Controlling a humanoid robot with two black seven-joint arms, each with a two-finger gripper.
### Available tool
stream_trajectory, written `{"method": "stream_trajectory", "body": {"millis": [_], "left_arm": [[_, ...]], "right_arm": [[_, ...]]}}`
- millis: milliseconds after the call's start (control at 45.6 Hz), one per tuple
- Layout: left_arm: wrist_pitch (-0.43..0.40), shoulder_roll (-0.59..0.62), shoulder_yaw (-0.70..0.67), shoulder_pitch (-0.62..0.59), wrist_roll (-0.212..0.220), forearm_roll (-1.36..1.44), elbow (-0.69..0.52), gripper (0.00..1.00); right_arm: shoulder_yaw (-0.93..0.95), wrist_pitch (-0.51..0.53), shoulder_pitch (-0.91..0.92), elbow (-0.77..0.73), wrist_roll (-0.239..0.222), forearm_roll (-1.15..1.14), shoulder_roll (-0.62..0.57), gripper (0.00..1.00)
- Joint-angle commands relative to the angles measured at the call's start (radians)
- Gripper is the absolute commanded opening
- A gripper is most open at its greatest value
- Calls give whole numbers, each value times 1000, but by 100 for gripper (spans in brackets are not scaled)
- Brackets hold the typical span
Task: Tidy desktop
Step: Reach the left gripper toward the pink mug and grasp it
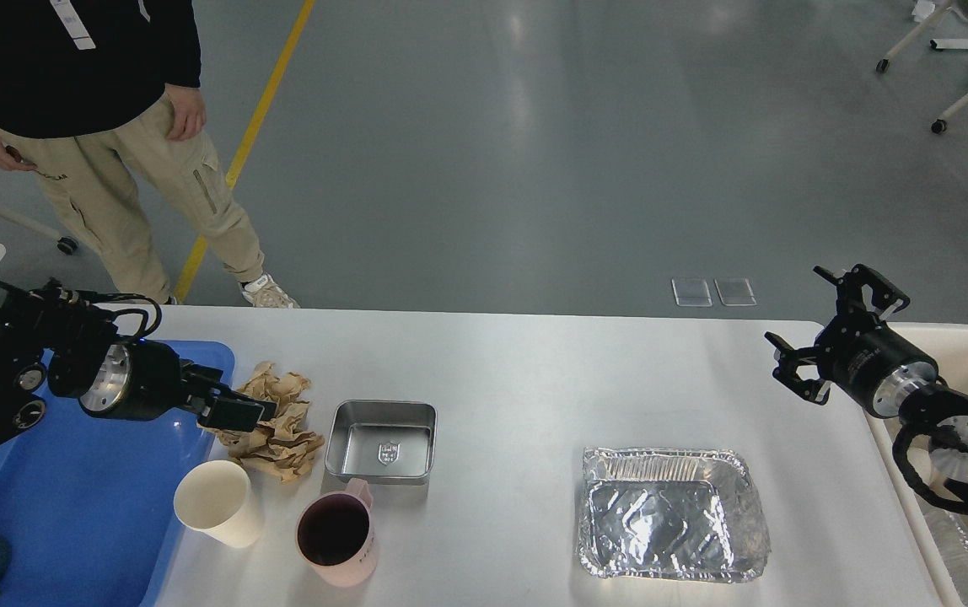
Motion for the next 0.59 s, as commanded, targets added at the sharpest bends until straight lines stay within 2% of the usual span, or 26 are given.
{"method": "stream_trajectory", "body": {"millis": [0, 131, 570], "left_arm": [[1, -60, 151, -116, -44, 16, 1, 97], [1, -112, 237, -176, -96, 16, -1, 97], [-43, -193, 300, -187, -110, 17, -1, 97]], "right_arm": [[0, -1, 1, 1, 0, -1, 0, 100], [1, -3, -1, 12, 0, -7, -7, 100], [14, -6, 0, 24, 0, -7, -23, 100]]}}
